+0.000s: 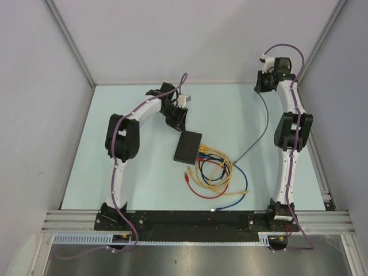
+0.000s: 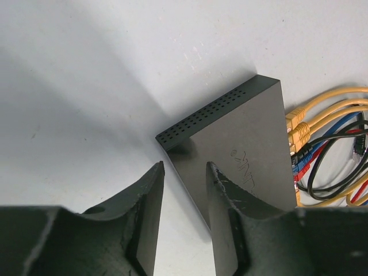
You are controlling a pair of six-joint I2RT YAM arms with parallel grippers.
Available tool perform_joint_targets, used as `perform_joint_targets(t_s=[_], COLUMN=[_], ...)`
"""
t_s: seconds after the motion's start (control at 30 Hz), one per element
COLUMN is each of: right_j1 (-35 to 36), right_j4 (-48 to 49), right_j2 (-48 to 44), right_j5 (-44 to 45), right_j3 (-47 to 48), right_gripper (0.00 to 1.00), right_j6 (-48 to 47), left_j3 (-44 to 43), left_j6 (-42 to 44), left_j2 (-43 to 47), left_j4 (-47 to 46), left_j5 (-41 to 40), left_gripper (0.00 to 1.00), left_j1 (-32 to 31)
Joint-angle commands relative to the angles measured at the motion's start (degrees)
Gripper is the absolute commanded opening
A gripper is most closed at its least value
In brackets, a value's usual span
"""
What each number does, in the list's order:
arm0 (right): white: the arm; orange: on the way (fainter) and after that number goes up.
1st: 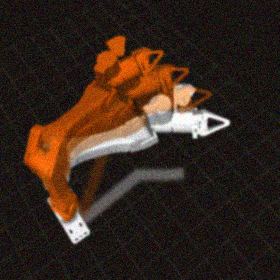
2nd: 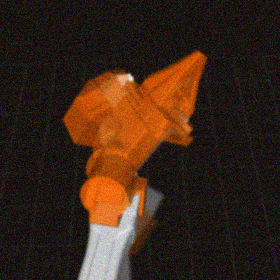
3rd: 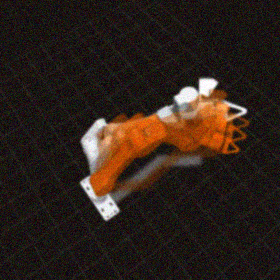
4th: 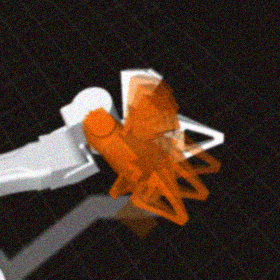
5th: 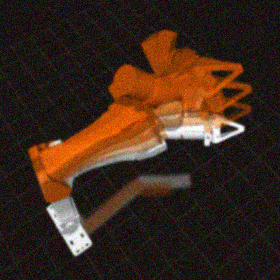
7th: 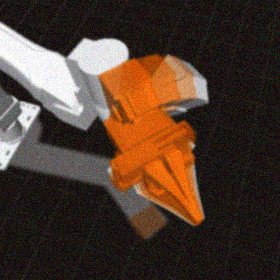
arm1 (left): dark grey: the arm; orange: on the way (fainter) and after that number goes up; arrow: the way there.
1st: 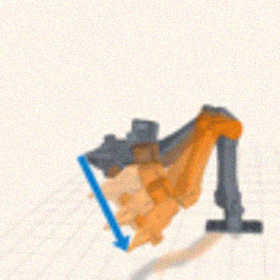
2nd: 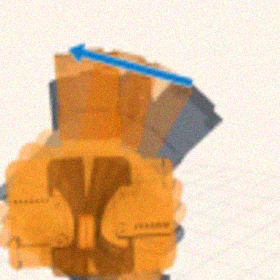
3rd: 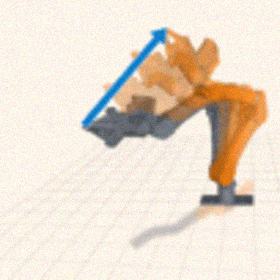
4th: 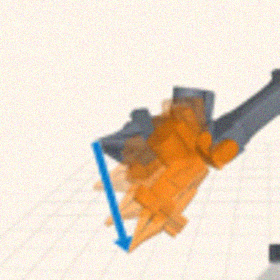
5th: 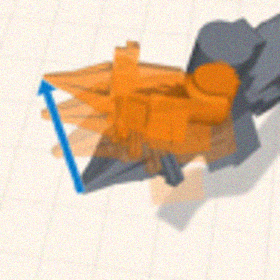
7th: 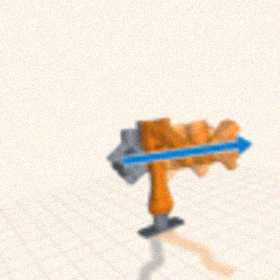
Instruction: Pull the plug from the switch port
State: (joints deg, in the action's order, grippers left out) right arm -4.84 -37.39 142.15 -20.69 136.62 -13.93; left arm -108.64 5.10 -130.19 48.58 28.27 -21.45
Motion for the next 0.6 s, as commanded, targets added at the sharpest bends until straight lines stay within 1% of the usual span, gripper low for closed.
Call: perform_joint_targets(t_s=[0.0,0.03,0.1,0.13,0.17,0.2,0.23,0.27,0.33,0.37,0.4,0.47,0.5,0.53,0.57], right_j1=[1.0,1.0,0.8,1.0,1.8,2.3,2.9,3.9,7.4,8.6,11.4,13.9,16.5,17.4,18.5], right_j4=[5.2,5.2,4.9,4.5,3.7,3.4,2.9,2.4,2.2,2.3,2.5,1.3,0.5,-1.3,-1.6], right_j2=[-3.5,-4.1,-5.6,-7.3,-8.5,-9.6,-12.0,-13.1,-16.4,-17.6,-18.8,-21.0,-21.3,-21.3,-21.0], right_j5=[5.4,5.2,1.0,-4.1,-6.9,-9.5,-14.5,-16.9,-22.3,-23.8,-25.0,-27.1,-27.6,-28.6,-29.1], right_j3=[0.2,-0.4,-1.9,-3.5,-5.0,-6.6,-8.5,-12.7,-17.5,-22.6,-25.6,-29.7,-33.1,-34.3,-36.6], right_gripper=[0.36,0.51,0.59,0.64,0.66,0.67,0.67,0.67,0.67,0.67,0.67,0.68,0.72,0.74,0.76], right_j6=[4.7,5.7,7.9,8.2,8.7,9.0,9.1,9.2,8.8,8.2,6.0,3.0,1.4,-1.3,-2.1], left_j3=[-1.4,-1.7,-2.1,-2.2,-2.0,-1.8,-1.6,-0.9,0.3,1.2,1.8,3.2,3.4,3.3,3.3], left_j6=[0.3,0.3,0.3,-0.2,-0.4,-0.4,-0.4,-0.4,-1.0,-1.2,-1.2,-2.0,-2.2,-2.2,-2.1], left_j2=[3.3,4.0,4.6,5.3,5.5,5.9,6.1,6.3,6.4,6.6,6.9,7.5,7.8,7.8,7.9], left_j4=[-0.5,-0.4,0.1,0.5,1.5,2.0,2.7,3.8,4.5,4.9,4.8,3.7,3.5,3.3,3.2], left_j5=[-0.9,-1.1,-1.8,-2.6,-3.7,-3.8,-3.7,-2.7,-1.6,-1.1,0.0,0.4,1.1,1.4,1.8], left_gripper=[0.45,0.46,0.49,0.5,0.54,0.55,0.56,0.56,0.57,0.57,0.57,0.57,0.56,0.55,0.52], left_j1=[0.4,0.4,0.5,0.5,0.6,0.7,1.0,1.1,1.3,1.4,1.4,1.6,1.6,1.7,1.7])
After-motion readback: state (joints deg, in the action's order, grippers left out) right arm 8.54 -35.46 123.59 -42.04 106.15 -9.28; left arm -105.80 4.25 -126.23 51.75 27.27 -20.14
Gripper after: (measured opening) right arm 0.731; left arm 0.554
